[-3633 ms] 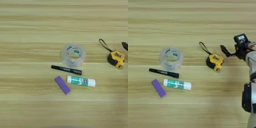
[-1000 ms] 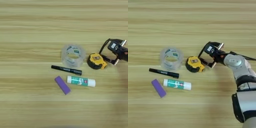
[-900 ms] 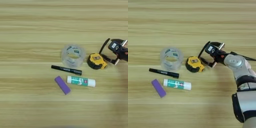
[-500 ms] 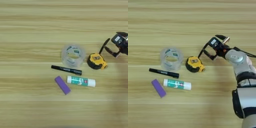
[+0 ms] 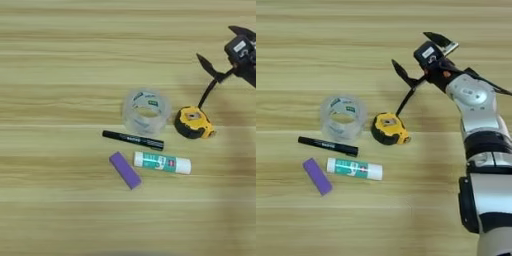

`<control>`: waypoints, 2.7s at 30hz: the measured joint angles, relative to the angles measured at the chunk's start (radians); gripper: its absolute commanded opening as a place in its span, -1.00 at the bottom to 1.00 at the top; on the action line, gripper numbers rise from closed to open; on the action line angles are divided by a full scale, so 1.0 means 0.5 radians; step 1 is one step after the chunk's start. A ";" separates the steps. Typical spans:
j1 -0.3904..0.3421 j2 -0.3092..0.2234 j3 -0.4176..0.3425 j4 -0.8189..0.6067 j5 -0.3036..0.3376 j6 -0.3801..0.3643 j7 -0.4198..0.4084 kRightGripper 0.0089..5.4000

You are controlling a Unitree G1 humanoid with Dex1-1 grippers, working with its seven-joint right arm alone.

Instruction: Move the objects on the table

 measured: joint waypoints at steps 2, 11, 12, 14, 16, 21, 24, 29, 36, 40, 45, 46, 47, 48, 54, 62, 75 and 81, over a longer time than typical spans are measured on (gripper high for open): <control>0.063 0.026 -0.015 -0.168 0.076 0.026 0.049 0.99; 0.274 0.140 -0.070 -0.871 0.251 0.347 0.055 0.99; 0.303 0.165 -0.077 -0.951 0.281 0.406 0.036 0.99; 0.342 0.198 -0.090 -1.073 0.309 0.472 0.001 0.99; 0.355 0.227 -0.099 -1.134 0.320 0.497 -0.025 0.99; 0.405 0.330 -0.103 -1.301 0.311 0.588 -0.163 0.99; 0.411 0.361 -0.111 -1.323 0.311 0.641 -0.210 0.99; 0.415 0.415 -0.152 -1.320 0.308 0.639 -0.330 0.99; 0.453 0.512 -0.234 -1.313 0.376 0.622 -0.438 0.99; 0.533 0.574 -0.272 -1.329 0.399 0.578 -0.507 0.99; 0.633 0.644 -0.308 -1.389 0.443 0.566 -0.576 0.99; 0.660 0.647 -0.314 -1.423 0.447 0.558 -0.587 0.99; 0.692 0.647 -0.327 -1.456 0.449 0.537 -0.590 0.99; 0.704 0.647 -0.336 -1.472 0.452 0.533 -0.590 0.99; 0.932 0.658 -0.394 -1.649 0.497 0.540 -0.619 0.99; 1.225 0.729 -0.429 -1.921 0.495 0.659 -0.723 0.99; 1.396 0.821 -0.314 -2.141 0.420 0.712 -0.753 0.99; 1.415 0.747 -0.367 -2.103 0.553 0.711 -0.599 0.99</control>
